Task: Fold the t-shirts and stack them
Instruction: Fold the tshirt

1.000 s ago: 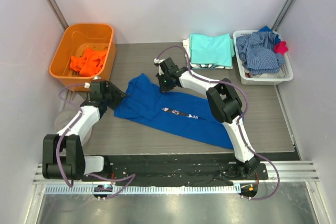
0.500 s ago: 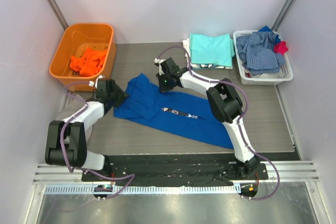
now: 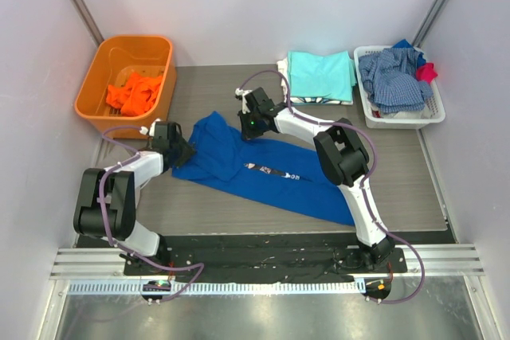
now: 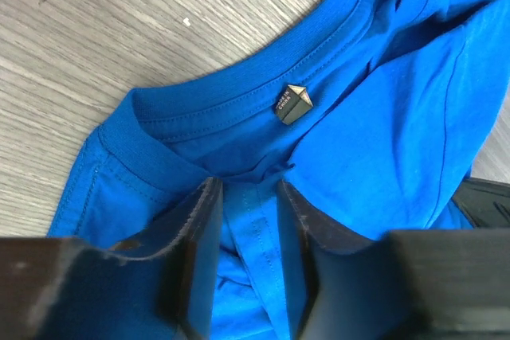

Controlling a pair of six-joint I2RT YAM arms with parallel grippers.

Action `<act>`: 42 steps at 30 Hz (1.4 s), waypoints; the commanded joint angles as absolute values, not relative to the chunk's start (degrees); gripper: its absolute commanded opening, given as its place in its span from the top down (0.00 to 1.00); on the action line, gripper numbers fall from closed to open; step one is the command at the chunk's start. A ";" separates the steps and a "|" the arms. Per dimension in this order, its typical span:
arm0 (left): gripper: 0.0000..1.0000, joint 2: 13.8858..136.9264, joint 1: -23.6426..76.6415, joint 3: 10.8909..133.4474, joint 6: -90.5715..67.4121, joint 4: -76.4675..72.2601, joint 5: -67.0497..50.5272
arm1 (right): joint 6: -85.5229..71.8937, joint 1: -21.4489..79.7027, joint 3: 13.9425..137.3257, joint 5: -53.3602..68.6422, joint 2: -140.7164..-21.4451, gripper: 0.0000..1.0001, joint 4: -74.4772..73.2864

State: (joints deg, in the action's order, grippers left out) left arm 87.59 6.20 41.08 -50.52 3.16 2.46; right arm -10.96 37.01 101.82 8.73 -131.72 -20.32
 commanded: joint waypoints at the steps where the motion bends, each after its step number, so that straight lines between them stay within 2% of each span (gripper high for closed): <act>1: 0.67 87.98 6.42 42.28 -49.48 0.18 4.04 | -11.16 36.74 100.02 8.44 -131.04 0.99 -20.66; 6: 0.91 87.80 6.50 42.10 -49.57 0.35 4.04 | -11.25 36.74 99.93 8.61 -131.04 0.99 -20.57; 10: 1.00 86.93 6.42 42.80 -49.39 2.10 4.13 | -11.16 36.65 100.02 8.61 -131.13 0.99 -20.65; 22: 0.95 77.18 6.42 47.46 -47.29 12.65 5.36 | -11.60 36.39 100.02 8.35 -131.31 0.99 -20.57; 42: 0.92 63.72 6.42 39.55 -49.30 19.60 4.48 | -11.87 36.21 100.28 8.61 -131.48 0.99 -20.48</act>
State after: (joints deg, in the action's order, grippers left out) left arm 66.54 6.42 40.64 -48.47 17.96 4.40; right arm -12.01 36.38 101.34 9.78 -131.61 -19.68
